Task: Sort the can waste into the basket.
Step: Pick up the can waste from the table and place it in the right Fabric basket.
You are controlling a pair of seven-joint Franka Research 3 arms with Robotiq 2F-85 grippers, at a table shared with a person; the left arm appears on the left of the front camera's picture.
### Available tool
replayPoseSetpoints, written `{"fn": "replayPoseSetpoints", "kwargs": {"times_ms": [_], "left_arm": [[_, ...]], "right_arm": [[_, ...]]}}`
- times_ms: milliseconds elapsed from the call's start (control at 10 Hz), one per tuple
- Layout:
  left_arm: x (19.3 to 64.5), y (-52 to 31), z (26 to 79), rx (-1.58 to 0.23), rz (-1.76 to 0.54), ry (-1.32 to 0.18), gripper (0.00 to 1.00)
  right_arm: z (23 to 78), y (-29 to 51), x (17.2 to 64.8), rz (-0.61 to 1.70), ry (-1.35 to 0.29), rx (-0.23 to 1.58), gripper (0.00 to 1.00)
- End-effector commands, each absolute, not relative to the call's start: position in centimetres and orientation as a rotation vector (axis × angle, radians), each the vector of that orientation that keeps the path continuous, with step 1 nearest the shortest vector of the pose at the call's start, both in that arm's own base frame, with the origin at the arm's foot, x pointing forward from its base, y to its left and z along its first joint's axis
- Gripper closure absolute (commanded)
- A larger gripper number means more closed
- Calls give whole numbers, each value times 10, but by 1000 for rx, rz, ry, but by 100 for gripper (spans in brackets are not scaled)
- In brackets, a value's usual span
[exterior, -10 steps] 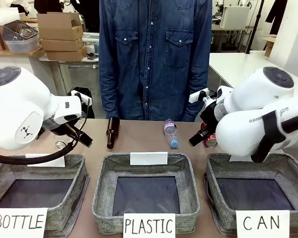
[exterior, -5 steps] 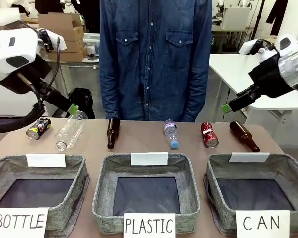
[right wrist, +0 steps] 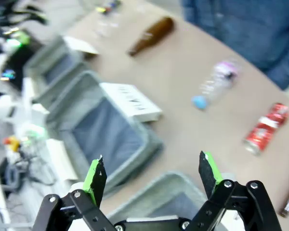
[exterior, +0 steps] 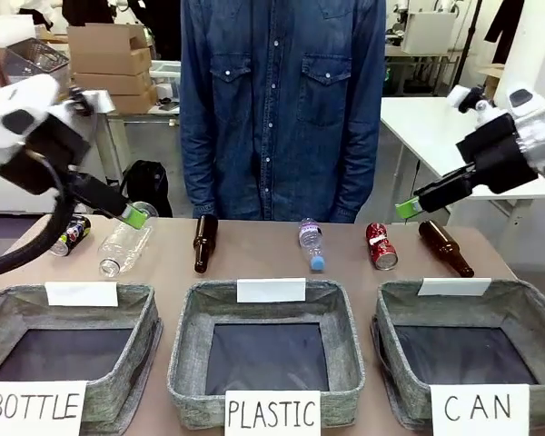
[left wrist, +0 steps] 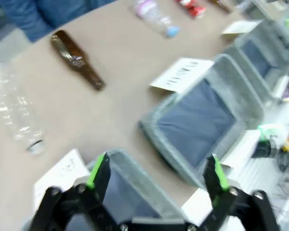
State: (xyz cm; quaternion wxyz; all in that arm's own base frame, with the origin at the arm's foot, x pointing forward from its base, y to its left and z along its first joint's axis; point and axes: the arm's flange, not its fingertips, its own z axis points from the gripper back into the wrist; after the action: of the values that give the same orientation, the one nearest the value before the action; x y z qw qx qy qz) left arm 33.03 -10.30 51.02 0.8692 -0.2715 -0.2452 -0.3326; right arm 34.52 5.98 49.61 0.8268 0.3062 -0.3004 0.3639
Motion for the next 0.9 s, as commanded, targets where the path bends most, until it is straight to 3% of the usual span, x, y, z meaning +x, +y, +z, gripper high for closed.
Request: {"fn": "replayPoseSetpoints", "kwargs": {"times_ms": [0, 200, 300, 500, 800], "left_arm": [[347, -40, 496, -1040, -408, -416, 0], [339, -2, 473, -1233, -108, -482, 0], [336, 15, 463, -1254, 9, -494, 0], [326, 44, 449, -1194, 108, -500, 0], [294, 91, 471, -1079, 94, -689, 0]], "right_arm": [[468, 4, 358, 542, -409, 1123, 0], [455, -38, 355, 302, -214, 1295, 0], [446, -59, 357, 191, -204, 1338, 0], [437, -96, 356, 39, -266, 1336, 0], [435, -133, 336, -145, -439, 1291, 0]]}}
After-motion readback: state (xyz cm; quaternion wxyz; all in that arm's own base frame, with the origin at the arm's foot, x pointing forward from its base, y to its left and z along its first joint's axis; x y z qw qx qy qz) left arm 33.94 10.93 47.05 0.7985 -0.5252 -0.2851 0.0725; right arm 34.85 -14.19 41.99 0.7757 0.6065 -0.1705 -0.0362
